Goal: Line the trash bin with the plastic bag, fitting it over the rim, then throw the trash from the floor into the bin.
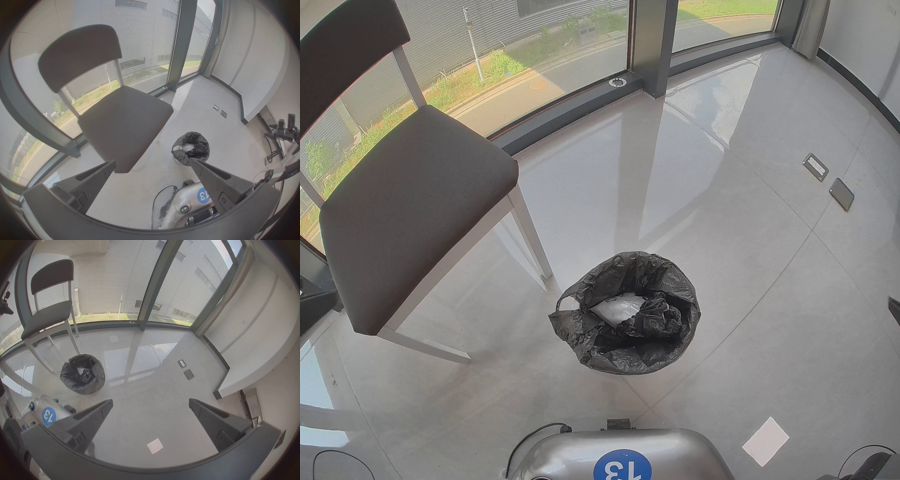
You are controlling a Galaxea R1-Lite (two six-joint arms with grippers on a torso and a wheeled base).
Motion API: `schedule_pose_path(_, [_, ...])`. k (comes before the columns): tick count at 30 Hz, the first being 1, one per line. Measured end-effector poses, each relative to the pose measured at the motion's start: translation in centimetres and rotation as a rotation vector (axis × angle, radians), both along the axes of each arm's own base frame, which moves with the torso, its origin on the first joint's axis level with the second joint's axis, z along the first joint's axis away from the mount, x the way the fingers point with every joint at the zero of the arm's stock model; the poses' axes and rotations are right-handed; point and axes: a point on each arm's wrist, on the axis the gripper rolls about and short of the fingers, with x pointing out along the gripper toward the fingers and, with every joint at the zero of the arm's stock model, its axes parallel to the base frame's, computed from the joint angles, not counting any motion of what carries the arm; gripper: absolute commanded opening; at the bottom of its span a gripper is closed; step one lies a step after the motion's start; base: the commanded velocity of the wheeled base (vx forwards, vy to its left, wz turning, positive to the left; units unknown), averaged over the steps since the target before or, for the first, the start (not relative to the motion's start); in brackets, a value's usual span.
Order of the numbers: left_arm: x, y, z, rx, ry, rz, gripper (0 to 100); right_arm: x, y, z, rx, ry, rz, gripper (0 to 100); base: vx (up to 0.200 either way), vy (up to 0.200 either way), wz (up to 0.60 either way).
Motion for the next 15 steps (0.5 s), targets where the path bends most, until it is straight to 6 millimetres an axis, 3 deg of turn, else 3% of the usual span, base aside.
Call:
schedule_pose_path(4, [-3.5,1.3,0.4,0.021,-0.014,0.066,100,-5.2,-1.3,-1.4,0.005,-0.011,-0.027,100,0.000,0.000,0.00])
schedule_pose_path(10, [-10.4,2.1,-0.6,0.045,0.015,0.185,100,-12.4,-2.7,-5.5,0.027,-0.025,-0.084,100,0.000,0.000,0.00])
schedule_pose_path(15, [-15.9,0.0,-2.0,0.002,-0.029,0.257,100,-15.2,-2.7,-8.7,0.070,-0.050,-0.132,100,0.000,0.000,0.00])
